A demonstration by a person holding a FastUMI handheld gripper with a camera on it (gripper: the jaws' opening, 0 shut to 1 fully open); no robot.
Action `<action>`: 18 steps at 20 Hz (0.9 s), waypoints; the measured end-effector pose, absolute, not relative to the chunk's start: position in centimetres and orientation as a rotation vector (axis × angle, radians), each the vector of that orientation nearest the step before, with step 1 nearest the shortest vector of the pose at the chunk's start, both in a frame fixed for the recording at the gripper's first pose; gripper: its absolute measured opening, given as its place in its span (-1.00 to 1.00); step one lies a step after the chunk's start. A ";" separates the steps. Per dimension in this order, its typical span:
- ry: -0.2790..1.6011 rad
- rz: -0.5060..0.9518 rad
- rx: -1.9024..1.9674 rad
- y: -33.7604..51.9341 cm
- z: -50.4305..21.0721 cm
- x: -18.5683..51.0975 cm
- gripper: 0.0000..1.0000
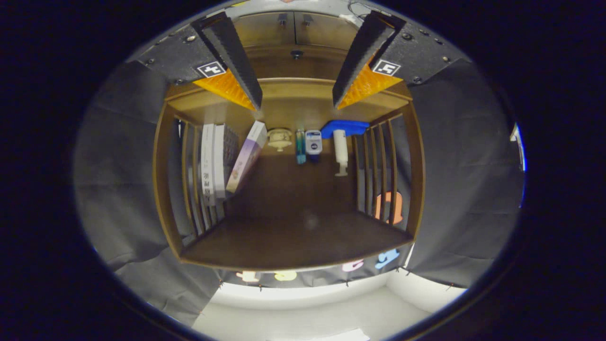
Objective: Pull open the drawer, take out the items inside it, and place them on the countertop above the cabinet.
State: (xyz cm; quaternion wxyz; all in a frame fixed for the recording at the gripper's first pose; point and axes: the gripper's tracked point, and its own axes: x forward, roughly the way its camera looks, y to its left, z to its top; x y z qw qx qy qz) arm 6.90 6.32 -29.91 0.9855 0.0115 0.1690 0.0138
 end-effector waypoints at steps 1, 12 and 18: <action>0.360 0.026 0.025 6.4 -31.2 7.0 0.91; 0.573 -0.020 -0.023 5.2 -44.2 8.0 0.35; 0.601 -0.044 -0.049 5.3 -46.9 8.8 0.01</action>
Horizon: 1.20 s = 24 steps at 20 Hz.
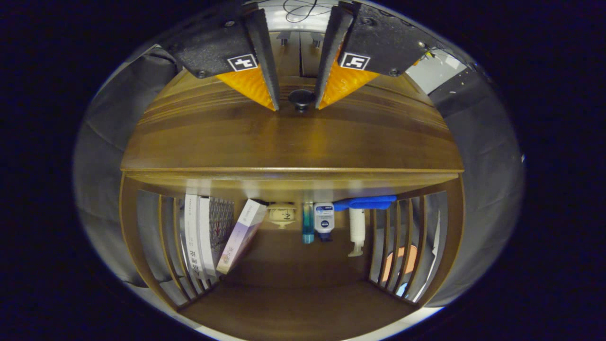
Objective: Pull open the drawer, take out the items inside it, and place them on the countertop above the cabinet.
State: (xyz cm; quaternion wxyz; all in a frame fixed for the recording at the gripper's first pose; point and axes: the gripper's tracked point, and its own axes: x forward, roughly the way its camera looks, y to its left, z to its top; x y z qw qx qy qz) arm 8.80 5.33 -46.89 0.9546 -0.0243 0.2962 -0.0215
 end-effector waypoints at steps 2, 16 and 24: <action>0.590 -0.063 -0.064 5.4 -46.8 9.0 -0.10; 0.616 -0.107 0.014 5.8 -46.1 5.5 -0.61; 0.620 -0.071 0.006 6.0 -44.6 -0.2 -0.61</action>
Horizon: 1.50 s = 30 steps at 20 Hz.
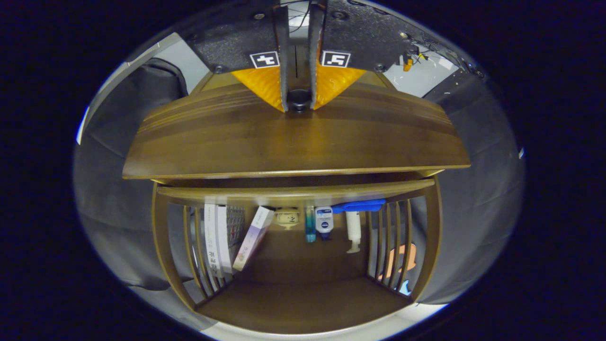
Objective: Pull open the drawer, take out the items inside it, and place them on the countertop above the cabinet.
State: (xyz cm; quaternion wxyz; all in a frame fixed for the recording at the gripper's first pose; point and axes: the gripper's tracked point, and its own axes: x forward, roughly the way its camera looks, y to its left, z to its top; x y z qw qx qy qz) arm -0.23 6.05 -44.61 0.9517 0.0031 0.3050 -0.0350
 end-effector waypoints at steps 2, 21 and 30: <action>0.631 -0.068 0.005 6.2 -44.3 -1.9 -0.61; 0.791 0.015 -0.020 6.7 -43.0 -9.8 -0.48; 0.790 0.179 0.025 10.4 -34.0 -8.1 0.49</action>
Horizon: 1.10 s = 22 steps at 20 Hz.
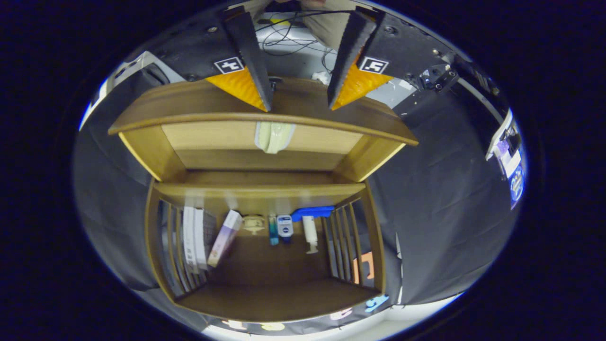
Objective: Pull open the drawer, take out the items inside it, and place them on the countertop above the cabinet.
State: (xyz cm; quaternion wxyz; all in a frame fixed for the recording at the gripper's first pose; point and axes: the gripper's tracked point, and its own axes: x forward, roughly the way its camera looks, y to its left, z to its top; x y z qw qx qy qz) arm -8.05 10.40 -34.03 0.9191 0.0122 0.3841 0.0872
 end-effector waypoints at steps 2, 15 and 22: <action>0.790 0.195 0.006 10.7 -33.1 -6.4 0.53; 1.115 0.149 0.093 9.4 -39.9 2.9 0.53; 1.268 0.099 0.081 8.0 -44.0 4.7 0.40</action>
